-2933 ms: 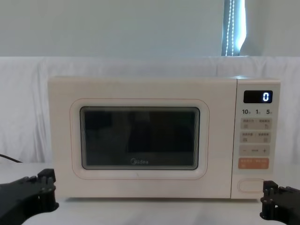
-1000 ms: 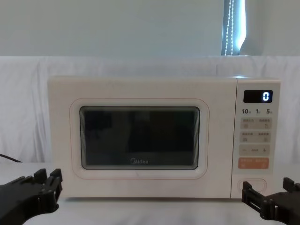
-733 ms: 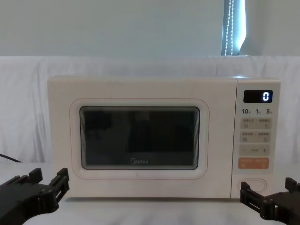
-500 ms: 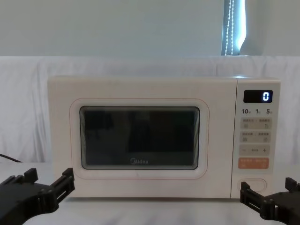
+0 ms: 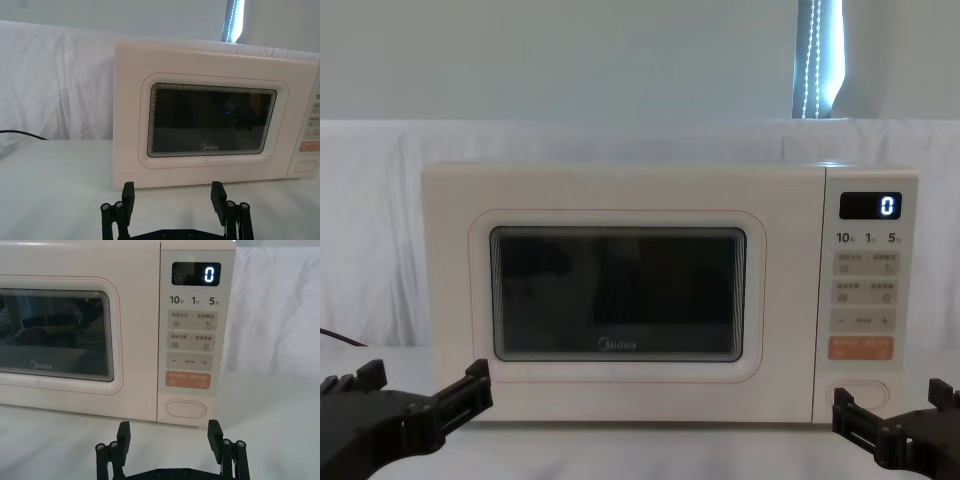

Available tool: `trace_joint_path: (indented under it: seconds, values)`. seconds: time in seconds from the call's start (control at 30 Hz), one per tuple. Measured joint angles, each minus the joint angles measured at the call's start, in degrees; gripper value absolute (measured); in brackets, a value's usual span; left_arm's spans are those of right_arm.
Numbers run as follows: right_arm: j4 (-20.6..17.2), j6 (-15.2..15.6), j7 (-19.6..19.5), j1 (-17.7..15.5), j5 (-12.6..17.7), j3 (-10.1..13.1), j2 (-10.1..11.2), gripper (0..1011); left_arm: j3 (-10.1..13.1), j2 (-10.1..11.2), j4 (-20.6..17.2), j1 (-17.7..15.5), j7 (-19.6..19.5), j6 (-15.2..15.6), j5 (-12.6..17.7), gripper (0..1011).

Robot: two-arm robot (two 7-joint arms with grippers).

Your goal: Press the button to open the microwave door with one hand; close the microwave door with the other hand.

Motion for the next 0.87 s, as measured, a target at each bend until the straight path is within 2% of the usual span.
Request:
trace_joint_path:
  seconds: [0.87]
  values:
    - [0.0,0.0,0.0,0.0,0.0,0.0,0.0,1002,0.0,0.0,0.0,0.0,0.0,0.0,0.0,1001]
